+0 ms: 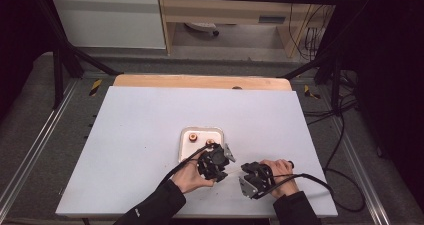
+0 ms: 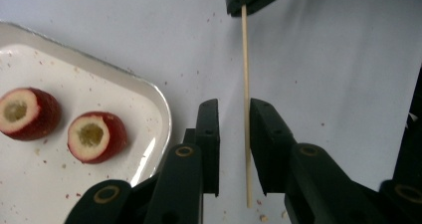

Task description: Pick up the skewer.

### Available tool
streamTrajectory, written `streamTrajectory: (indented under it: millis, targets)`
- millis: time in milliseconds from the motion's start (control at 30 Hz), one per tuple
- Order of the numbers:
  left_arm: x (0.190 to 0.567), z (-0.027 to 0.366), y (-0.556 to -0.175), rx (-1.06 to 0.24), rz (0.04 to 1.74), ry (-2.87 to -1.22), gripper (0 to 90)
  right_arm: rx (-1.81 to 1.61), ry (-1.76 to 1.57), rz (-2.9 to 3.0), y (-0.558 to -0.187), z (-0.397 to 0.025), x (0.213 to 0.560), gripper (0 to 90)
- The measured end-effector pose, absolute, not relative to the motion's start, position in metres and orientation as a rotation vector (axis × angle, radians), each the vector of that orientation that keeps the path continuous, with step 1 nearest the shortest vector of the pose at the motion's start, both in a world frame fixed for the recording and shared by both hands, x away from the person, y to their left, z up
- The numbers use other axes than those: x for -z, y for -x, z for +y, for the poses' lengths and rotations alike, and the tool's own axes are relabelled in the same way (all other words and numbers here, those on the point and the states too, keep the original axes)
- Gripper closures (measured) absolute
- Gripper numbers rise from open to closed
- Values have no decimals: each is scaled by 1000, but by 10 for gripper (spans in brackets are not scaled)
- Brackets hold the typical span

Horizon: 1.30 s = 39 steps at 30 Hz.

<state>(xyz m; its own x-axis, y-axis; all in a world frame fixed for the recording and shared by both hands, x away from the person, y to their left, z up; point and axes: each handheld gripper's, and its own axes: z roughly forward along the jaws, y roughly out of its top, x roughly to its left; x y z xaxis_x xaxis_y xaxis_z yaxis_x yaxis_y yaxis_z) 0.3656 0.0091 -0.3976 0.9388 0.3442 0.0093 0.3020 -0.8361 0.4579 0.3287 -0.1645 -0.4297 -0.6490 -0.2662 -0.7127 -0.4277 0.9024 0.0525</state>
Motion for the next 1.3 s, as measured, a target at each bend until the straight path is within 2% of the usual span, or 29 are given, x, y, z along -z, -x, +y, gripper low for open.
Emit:
streamTrajectory:
  millis: [400, 800, 867, 1100, 1300]
  targets:
    - [403, 3, -369, -60, 499, -2729, 871, -192, 590, 2258, -329, -154, 425, 891]
    - [405, 1, -365, -115, 532, -2752, 886, -185, 585, 2252, -328, -150, 424, 880]
    - [406, 2, -365, -124, 531, -2745, 886, -219, 525, 2273, -328, -151, 423, 842]
    - [407, 20, -363, -165, 555, -2718, 886, -425, 182, 2373, -336, -164, 414, 589]
    - [408, 43, -360, -195, 573, -2690, 885, -591, -131, 2420, -343, -181, 411, 432]
